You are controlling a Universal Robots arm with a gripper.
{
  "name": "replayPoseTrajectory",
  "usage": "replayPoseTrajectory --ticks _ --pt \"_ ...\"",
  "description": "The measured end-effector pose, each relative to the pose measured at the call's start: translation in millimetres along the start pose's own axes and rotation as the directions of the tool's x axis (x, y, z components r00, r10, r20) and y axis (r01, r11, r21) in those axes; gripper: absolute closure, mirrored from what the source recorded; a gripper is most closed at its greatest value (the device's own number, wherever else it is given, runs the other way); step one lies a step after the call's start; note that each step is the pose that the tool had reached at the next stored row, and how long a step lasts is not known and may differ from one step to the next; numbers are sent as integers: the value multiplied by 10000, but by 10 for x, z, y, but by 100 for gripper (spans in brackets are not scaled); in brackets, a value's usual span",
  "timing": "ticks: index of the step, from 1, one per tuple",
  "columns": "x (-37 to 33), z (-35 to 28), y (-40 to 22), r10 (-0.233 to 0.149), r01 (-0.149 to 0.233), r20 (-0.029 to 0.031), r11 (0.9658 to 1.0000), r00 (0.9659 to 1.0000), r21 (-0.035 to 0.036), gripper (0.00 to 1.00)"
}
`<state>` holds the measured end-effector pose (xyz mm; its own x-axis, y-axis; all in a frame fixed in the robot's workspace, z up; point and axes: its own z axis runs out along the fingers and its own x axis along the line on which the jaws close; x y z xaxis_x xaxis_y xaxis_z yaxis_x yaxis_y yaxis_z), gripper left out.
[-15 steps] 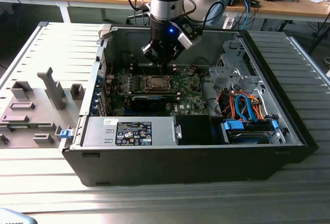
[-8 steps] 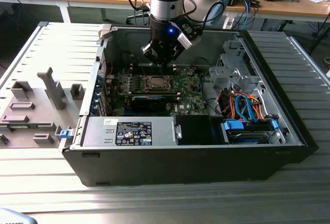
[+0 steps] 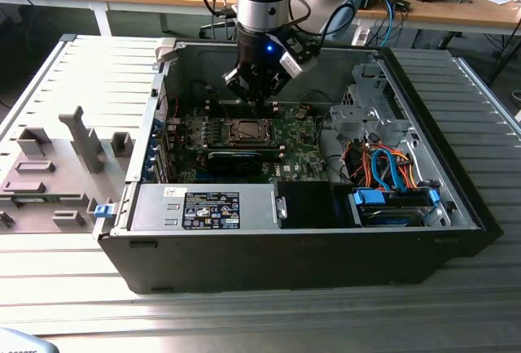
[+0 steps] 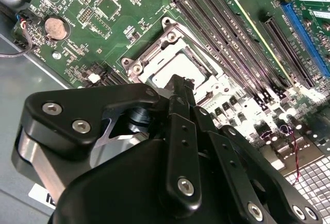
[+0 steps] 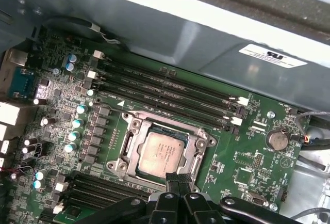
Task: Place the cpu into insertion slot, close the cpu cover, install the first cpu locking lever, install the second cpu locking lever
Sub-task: 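Install the first cpu locking lever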
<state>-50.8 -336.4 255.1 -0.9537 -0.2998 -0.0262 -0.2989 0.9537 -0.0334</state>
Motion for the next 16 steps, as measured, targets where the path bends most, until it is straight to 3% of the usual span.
replayPoseTrajectory --ticks 16 --pt "0 0 0 409 -409 -14 9992 9992 10 89"
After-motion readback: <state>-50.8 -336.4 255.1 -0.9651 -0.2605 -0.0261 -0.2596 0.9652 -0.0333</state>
